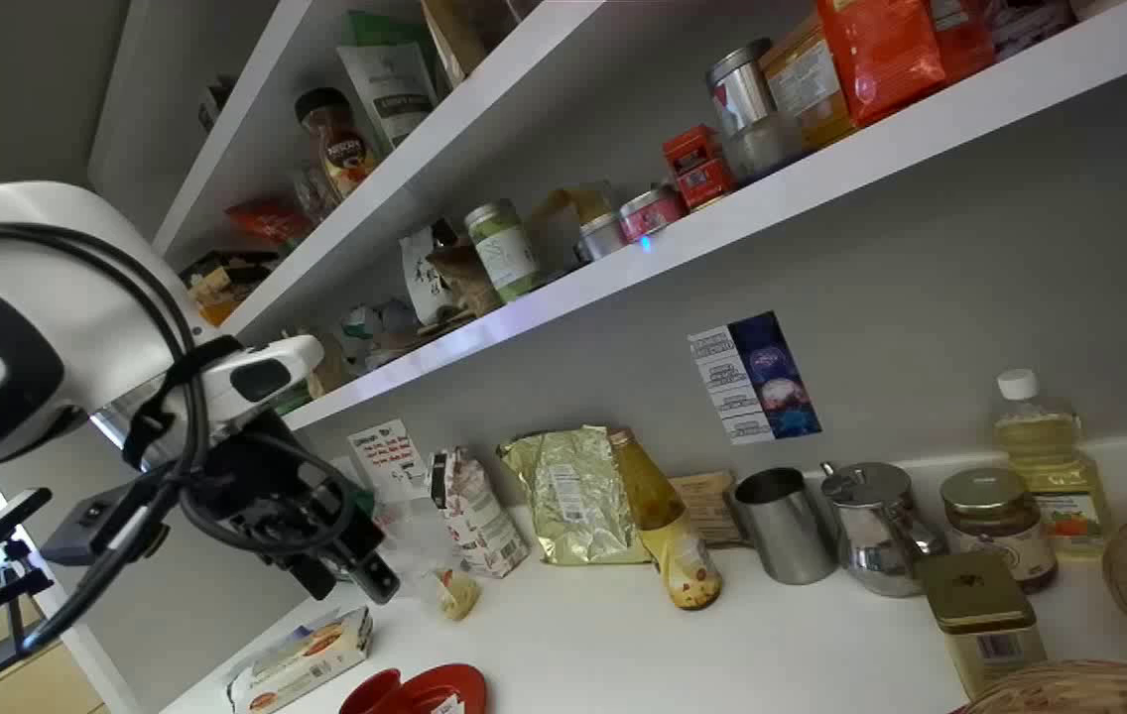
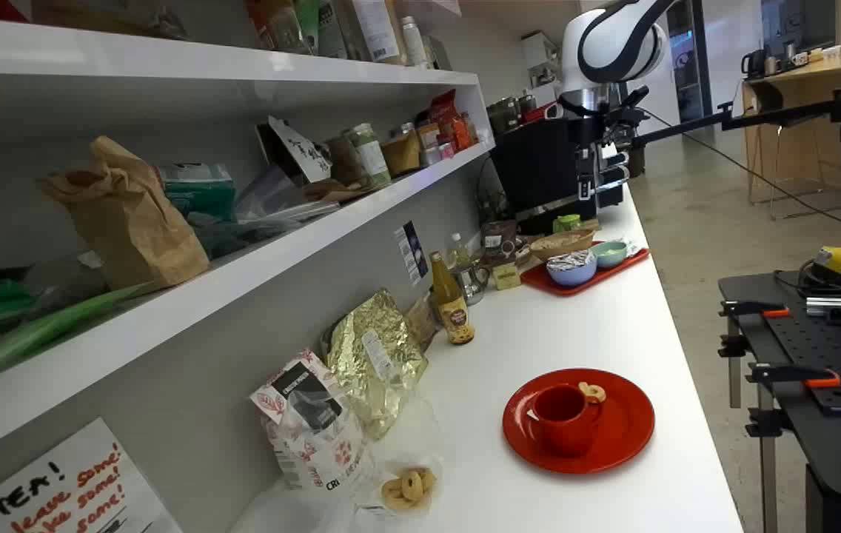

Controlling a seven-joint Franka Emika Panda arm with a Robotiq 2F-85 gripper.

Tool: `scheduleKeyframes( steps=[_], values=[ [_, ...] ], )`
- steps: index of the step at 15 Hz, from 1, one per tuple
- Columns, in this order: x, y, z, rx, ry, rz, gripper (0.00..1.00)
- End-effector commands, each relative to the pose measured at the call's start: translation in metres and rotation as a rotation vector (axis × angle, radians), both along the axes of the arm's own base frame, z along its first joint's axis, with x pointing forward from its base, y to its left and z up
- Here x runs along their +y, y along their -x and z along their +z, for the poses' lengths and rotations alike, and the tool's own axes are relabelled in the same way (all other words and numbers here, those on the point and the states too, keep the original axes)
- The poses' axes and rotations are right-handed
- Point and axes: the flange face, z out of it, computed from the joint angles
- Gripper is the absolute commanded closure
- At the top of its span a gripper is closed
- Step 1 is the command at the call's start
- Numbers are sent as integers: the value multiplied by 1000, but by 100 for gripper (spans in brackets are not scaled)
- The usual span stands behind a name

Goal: Remove the orange cup from the orange plate and put it on the countertop

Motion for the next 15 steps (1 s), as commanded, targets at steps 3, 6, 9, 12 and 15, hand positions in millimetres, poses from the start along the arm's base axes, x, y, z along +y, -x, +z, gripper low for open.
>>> scheduleKeyframes(
  steps=[3,6,9,12,15],
  values=[
    [0,0,1,0,0,0,0],
    [0,0,1,0,0,0,0],
    [5,-6,2,-6,11,-2,0],
    [36,-29,6,-56,6,35,0],
    [77,-47,11,-108,12,95,0]
  ],
)
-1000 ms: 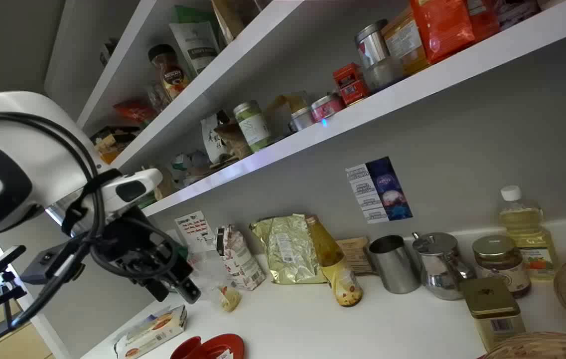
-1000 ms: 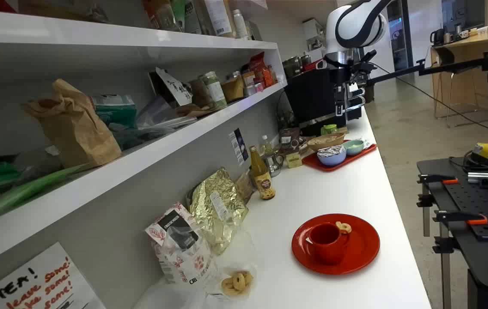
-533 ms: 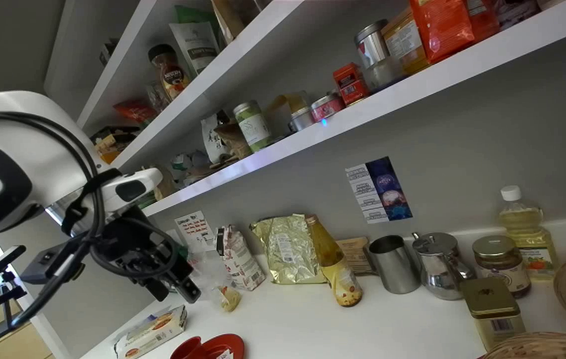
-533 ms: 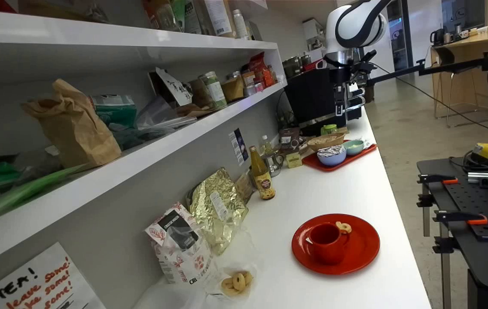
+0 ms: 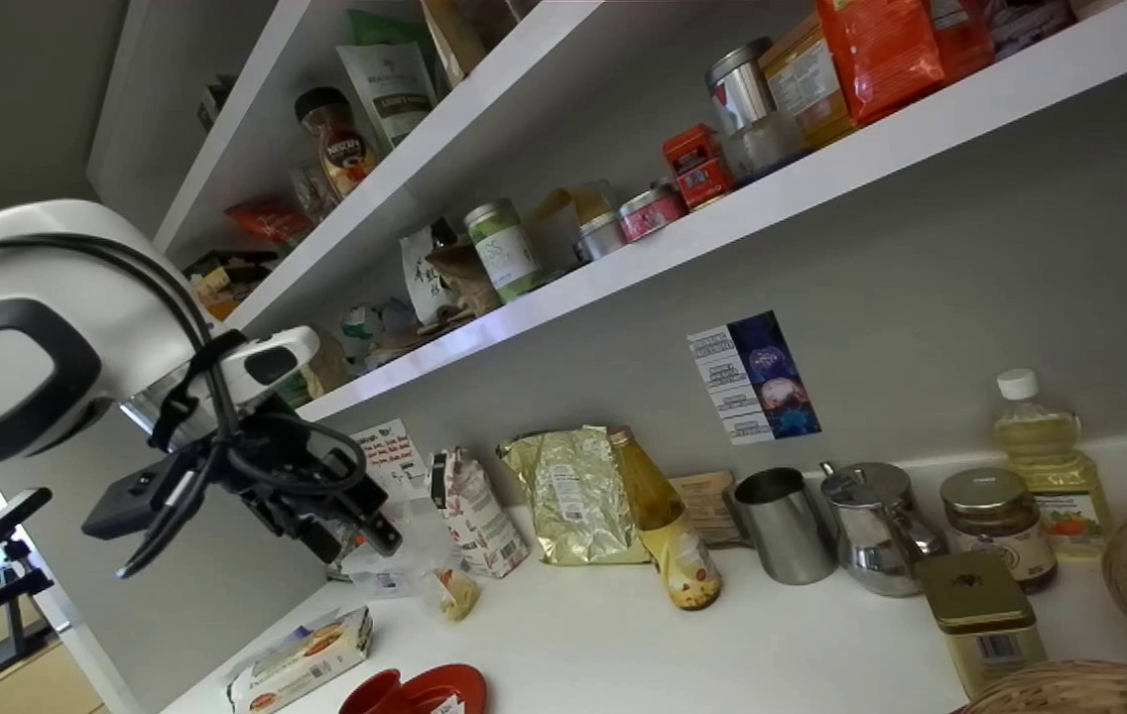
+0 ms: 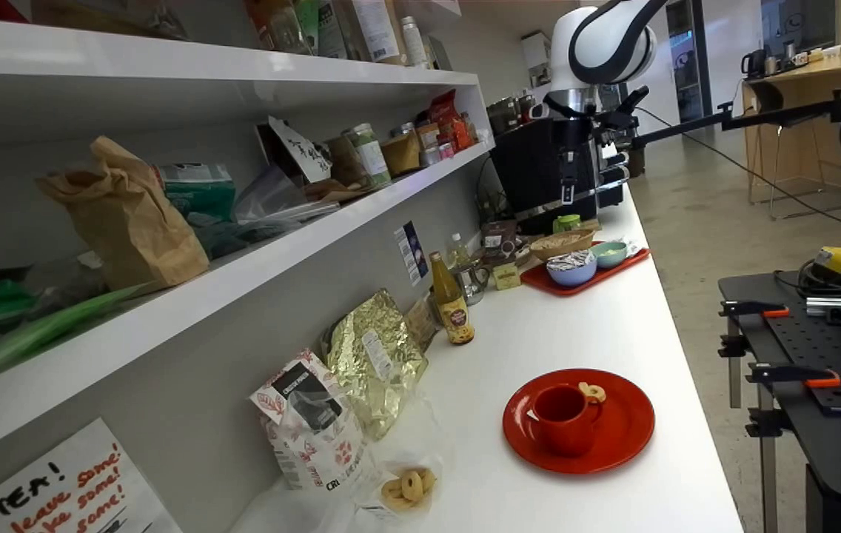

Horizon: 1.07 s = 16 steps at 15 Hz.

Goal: Remove the orange cup from the orange plate and put it on the countertop

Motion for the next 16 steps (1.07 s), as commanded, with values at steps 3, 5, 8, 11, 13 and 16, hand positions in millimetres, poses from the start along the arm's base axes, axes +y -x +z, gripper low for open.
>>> scheduleKeyframes(
  steps=[3,5,8,11,13,16],
  values=[
    [79,-45,0,-92,0,80,0],
    [110,-61,-8,-107,-34,82,0],
    [151,-79,-28,-83,-88,108,0],
    [189,-95,-66,-7,-122,140,0],
    [209,-100,-91,41,-128,162,0],
    [232,-104,-127,109,-125,207,0]
  ],
)
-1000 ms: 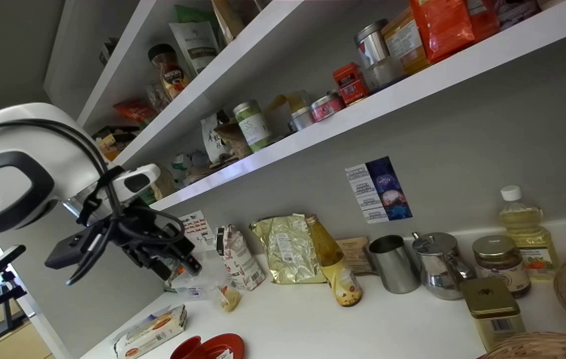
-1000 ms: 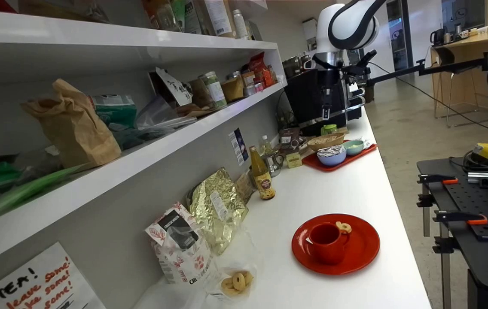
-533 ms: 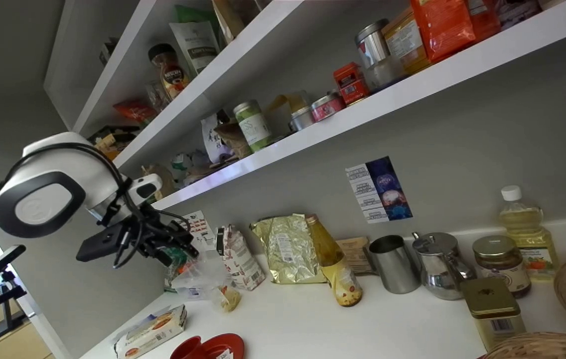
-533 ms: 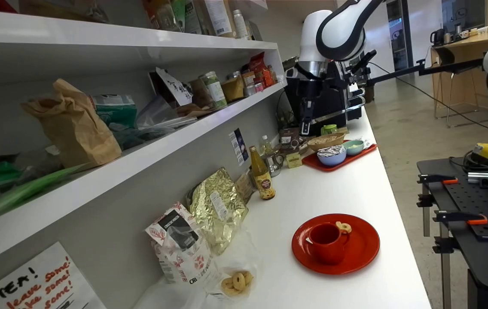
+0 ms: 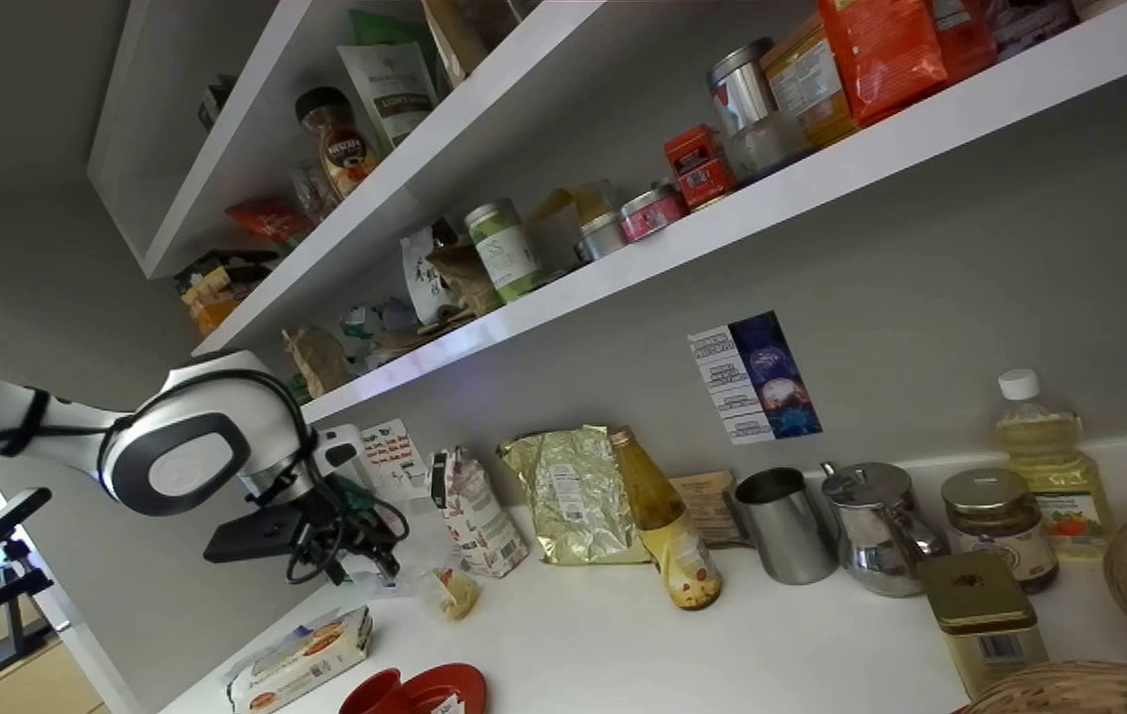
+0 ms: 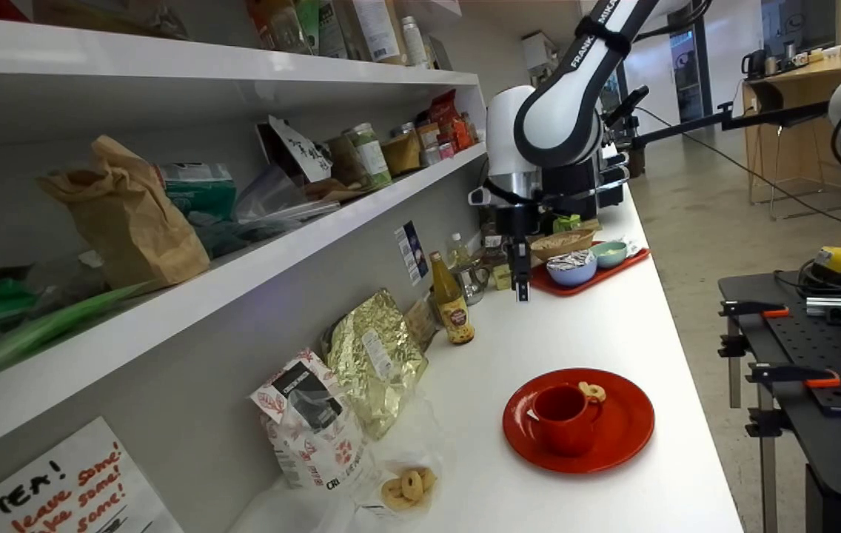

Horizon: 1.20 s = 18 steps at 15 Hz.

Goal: Remove the orange cup from the orange plate and put it on the countertop

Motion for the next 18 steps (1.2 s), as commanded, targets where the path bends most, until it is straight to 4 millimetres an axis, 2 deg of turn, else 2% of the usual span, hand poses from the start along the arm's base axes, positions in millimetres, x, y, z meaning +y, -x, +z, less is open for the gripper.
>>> scheduleKeyframes(
  steps=[1,6,11,18],
  values=[
    [23,-15,-37,60,-10,29,0],
    [38,-23,-75,118,-7,66,0],
    [36,-24,-110,174,2,74,0],
    [35,-26,-148,229,36,86,0]
  ],
)
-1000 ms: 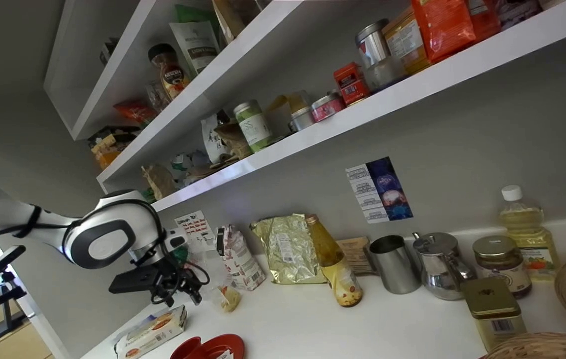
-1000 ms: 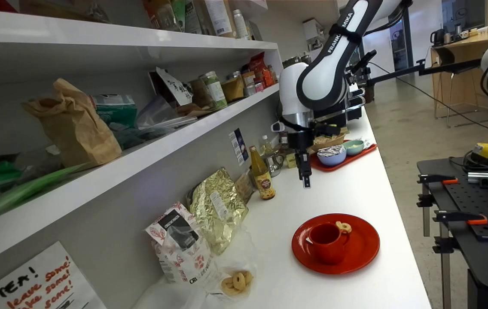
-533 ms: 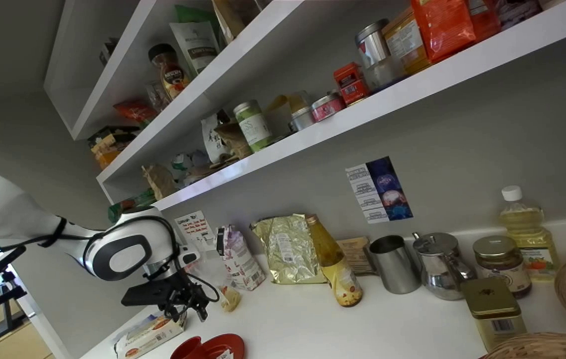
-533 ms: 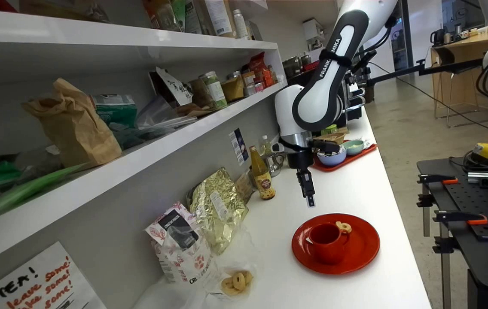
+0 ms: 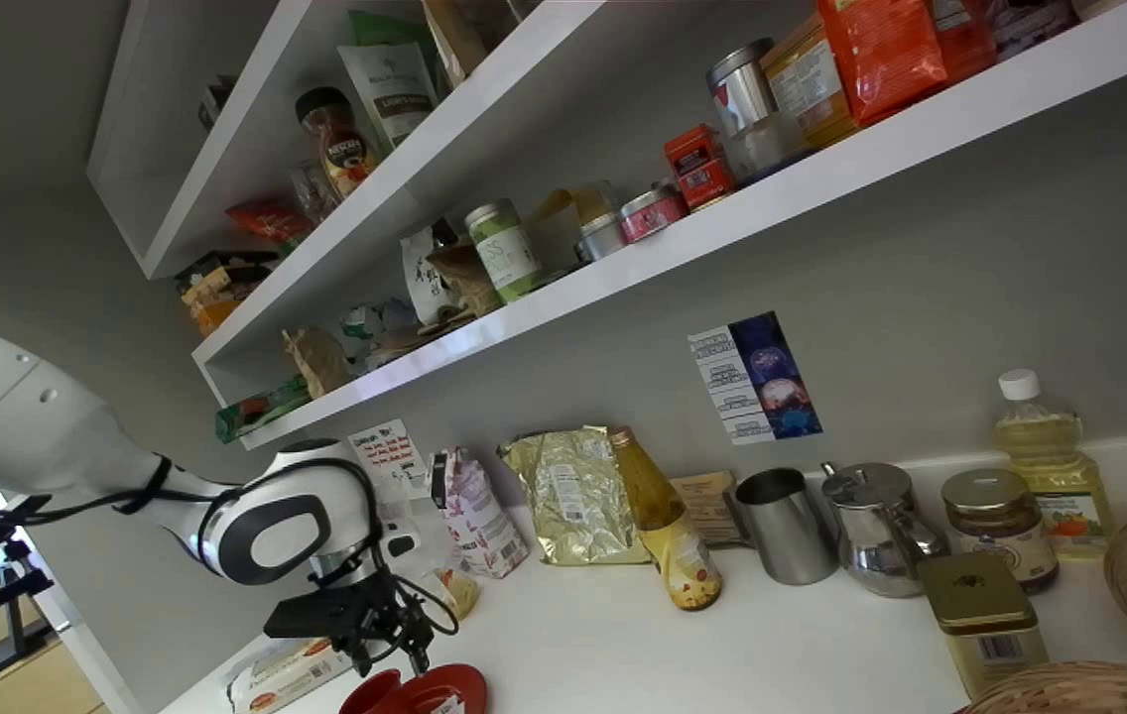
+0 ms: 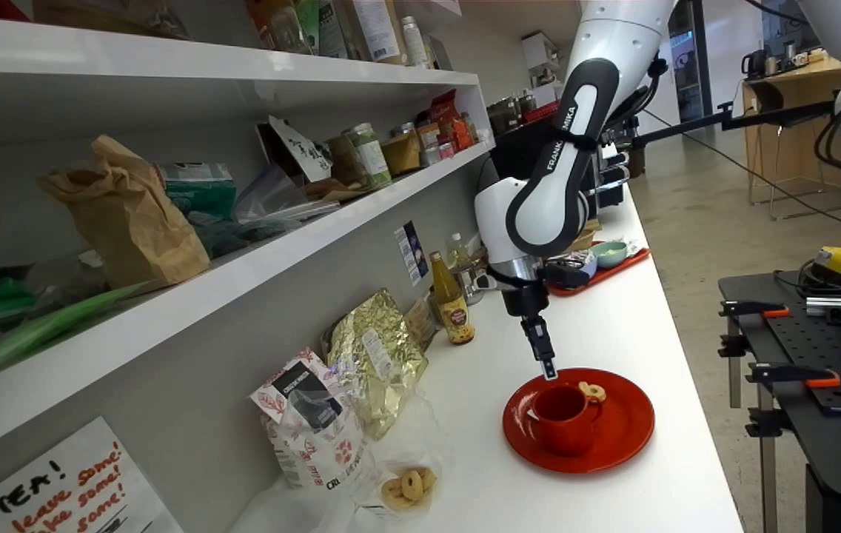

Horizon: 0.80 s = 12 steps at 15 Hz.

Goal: Remove the orange cup from the orange plate and put it on the countertop

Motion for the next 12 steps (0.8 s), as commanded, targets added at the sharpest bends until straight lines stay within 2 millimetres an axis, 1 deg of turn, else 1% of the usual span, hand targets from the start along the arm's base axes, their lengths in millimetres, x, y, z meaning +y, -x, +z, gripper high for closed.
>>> scheduleKeyframes(
  steps=[1,4,5,6,7,8,10,11,12],
  values=[
    [5,-8,-16,17,17,13,0],
    [7,-8,-26,33,26,30,0],
    [6,-8,-28,32,27,43,25],
    [7,-8,-30,31,25,54,28],
    [7,-7,-31,34,26,58,33],
    [6,-7,-32,38,27,59,42],
    [4,-7,-33,42,29,56,56],
    [2,-6,-34,44,32,54,65],
    [1,-6,-34,46,34,52,71]
  ],
)
